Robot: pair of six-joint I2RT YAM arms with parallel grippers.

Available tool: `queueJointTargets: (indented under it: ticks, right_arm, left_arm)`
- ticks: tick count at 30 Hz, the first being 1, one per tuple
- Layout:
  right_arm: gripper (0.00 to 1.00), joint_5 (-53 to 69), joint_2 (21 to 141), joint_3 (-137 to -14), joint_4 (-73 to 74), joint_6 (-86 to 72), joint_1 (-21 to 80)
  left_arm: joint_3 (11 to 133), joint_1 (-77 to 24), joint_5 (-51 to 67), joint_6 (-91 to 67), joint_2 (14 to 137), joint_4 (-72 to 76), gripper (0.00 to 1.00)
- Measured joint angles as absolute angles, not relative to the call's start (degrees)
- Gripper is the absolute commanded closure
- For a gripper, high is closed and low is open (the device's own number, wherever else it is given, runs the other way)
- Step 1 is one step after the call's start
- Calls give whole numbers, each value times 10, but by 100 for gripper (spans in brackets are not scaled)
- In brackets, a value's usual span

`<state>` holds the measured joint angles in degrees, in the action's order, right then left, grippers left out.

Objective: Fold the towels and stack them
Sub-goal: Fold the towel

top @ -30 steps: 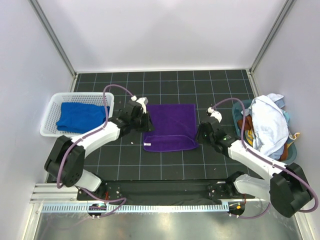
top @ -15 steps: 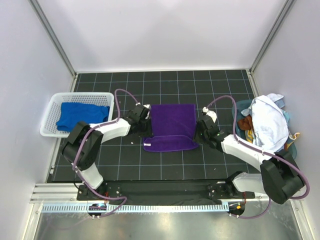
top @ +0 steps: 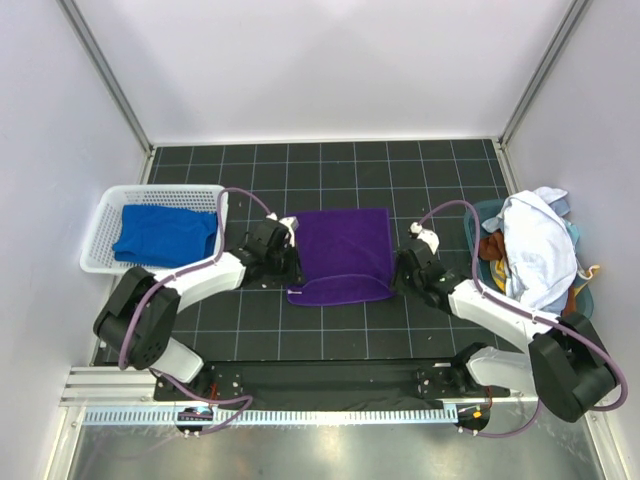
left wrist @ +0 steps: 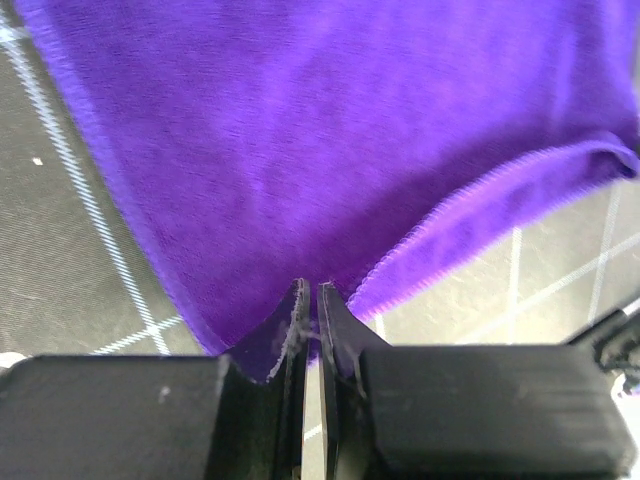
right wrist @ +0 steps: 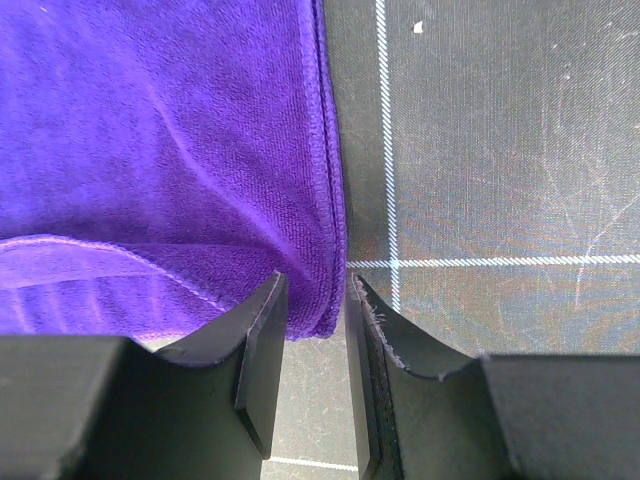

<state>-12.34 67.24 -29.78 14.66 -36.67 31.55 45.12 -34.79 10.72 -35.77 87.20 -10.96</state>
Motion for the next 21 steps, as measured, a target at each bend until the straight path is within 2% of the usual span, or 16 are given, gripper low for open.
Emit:
queueJointTargets:
  ticks: [10,21]
  right_arm:
    - [63,-128,646,-298,156,-373,316]
    - [64,-130,666,-305,165,-375,317]
  left_arm:
    - [441,-368,140,-345,838,-110,89]
    - [398,-375,124,-345,838,-117,89]
